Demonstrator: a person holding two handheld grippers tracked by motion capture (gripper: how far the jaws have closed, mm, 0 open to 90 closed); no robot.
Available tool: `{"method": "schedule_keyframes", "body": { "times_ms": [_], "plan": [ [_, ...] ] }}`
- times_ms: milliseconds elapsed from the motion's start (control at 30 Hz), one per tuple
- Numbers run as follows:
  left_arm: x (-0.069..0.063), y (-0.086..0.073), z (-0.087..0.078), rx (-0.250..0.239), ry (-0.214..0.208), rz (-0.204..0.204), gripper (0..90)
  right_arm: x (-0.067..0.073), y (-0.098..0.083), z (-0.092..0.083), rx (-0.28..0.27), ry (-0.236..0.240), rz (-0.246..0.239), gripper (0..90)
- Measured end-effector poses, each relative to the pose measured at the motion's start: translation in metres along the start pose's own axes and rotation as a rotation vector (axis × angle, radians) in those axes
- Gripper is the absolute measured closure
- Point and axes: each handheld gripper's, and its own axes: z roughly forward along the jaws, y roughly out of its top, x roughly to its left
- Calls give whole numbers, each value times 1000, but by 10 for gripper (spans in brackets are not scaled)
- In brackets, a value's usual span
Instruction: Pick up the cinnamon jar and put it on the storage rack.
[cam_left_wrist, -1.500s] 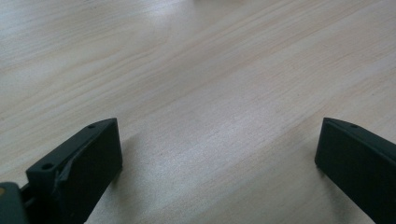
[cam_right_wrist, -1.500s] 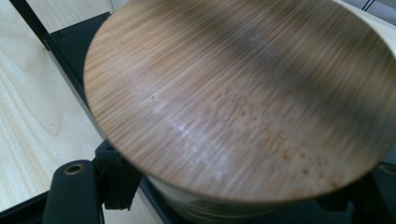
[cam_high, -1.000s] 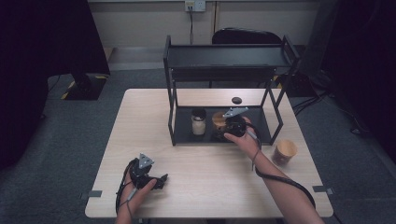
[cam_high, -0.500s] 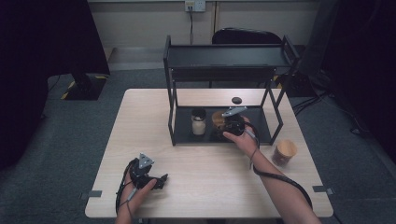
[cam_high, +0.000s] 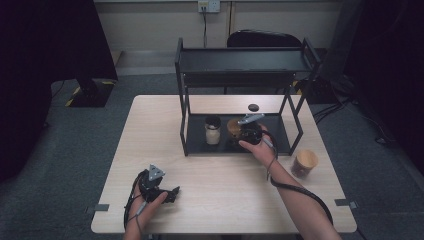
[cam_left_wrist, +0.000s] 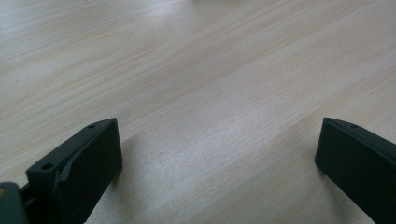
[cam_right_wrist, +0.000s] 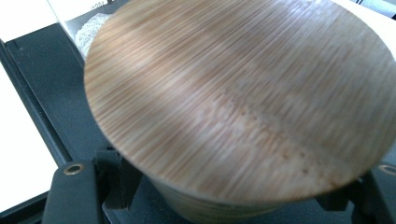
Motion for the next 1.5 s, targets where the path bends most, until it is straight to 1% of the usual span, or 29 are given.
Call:
{"method": "schedule_keyframes", "body": {
  "times_ms": [67, 333, 400, 467, 533, 1067, 1200, 1300, 1367, 1467, 1500],
  "plan": [
    [0, 0, 0, 0, 0, 0, 0, 0, 0, 0, -1, -2, -2, 250],
    [0, 0, 0, 0, 0, 0, 0, 2, 1, 3, -6, 3, 16, 249],
    [0, 0, 0, 0, 0, 0, 0, 2, 1, 3, -2, 5, 26, 249],
    [0, 0, 0, 0, -1, 1, 0, 1, 1, 4, -2, 8, 47, 248],
    [0, 0, 0, 0, -1, 1, 0, 0, 0, 4, -6, 11, 49, 248],
    [0, 0, 0, 0, -1, 1, 0, 1, 1, 6, -2, 1, 47, 246],
    [0, 0, 0, 0, -1, 1, 0, 1, 2, 6, 9, -6, 27, 237],
    [0, 0, 0, 0, -1, 1, 0, 2, 1, 6, 14, -6, 28, 230],
    [0, 0, 0, 0, -1, 1, 0, 2, 0, 7, 21, -10, 23, 210],
    [0, 0, 0, 0, -1, 1, 0, 1, -1, 6, 31, -15, 28, 136],
    [0, 0, 0, 0, -1, 1, 0, 1, -2, 6, 25, -14, 31, 113]
  ]
}}
